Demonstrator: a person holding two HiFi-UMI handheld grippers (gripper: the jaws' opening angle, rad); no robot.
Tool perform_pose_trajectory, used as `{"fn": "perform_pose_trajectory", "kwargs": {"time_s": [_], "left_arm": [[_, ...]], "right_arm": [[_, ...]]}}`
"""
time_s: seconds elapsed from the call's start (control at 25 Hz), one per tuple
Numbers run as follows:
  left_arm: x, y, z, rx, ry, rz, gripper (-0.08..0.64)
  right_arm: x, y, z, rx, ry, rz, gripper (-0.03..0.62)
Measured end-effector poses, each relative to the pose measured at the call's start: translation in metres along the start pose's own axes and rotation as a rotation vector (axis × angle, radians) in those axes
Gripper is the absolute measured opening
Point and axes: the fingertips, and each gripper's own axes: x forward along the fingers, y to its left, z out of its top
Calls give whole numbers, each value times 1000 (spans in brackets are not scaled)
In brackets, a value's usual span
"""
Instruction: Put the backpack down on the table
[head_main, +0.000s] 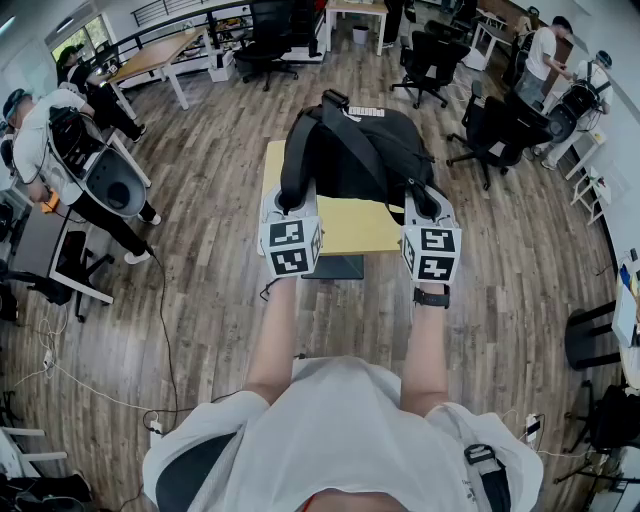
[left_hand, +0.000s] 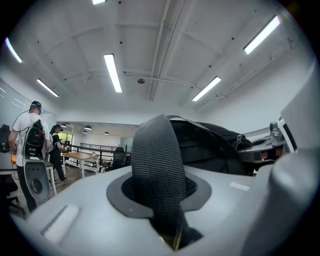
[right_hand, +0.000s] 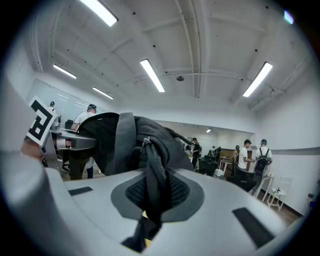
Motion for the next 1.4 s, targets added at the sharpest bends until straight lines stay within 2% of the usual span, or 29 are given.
{"fn": "perform_pose_trajectory", "kwargs": {"time_s": [0.52, 1.0, 1.16, 1.4], "left_arm": [[3, -25, -6, -8, 9, 12, 98], [-8, -67, -18, 3, 20, 13, 98], [-10, -64, -26, 2, 41, 30, 98], [4, -49, -30, 0, 30, 50, 98]], "right_arm": [[-10, -21, -11, 4, 8, 13, 25], [-35, -49, -32, -3, 21, 18, 25], [-31, -44, -41, -2, 44, 41, 25], [-10, -39, -43, 7, 35, 57, 25]]}}
